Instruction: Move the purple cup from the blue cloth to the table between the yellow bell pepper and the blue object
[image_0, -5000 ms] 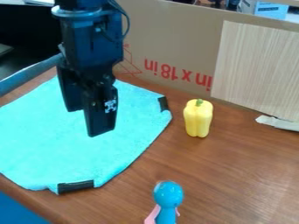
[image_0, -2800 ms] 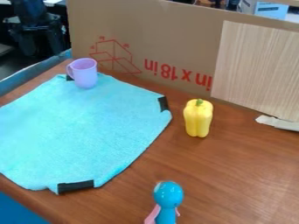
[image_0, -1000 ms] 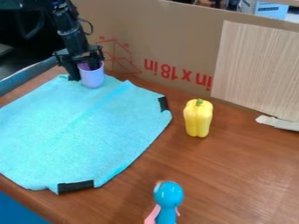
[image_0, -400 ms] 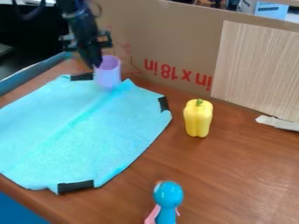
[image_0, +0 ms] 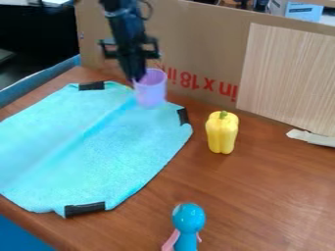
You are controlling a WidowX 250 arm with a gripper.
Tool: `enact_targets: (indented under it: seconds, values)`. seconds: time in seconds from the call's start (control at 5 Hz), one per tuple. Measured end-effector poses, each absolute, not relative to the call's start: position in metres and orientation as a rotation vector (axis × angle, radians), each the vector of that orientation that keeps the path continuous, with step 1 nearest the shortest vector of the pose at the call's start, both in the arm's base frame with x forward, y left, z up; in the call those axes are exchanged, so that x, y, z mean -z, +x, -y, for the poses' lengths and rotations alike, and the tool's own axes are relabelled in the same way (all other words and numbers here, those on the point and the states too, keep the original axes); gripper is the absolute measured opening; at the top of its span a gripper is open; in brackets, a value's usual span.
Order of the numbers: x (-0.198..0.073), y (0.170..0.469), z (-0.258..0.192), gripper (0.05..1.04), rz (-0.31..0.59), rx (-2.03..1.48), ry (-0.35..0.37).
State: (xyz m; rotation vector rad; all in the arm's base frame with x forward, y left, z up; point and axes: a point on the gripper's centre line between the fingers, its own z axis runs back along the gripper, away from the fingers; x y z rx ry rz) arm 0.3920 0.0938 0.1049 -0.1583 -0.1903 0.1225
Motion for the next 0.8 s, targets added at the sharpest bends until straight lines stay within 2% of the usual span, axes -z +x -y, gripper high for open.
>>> enact_targets:
  seconds: [0.4,0.8]
  values:
    - [-0.082,0.352,-0.01,0.057,0.057,0.087,-0.209]
    - [-0.09,0.328,0.024,0.057,0.063,0.187,-0.223]
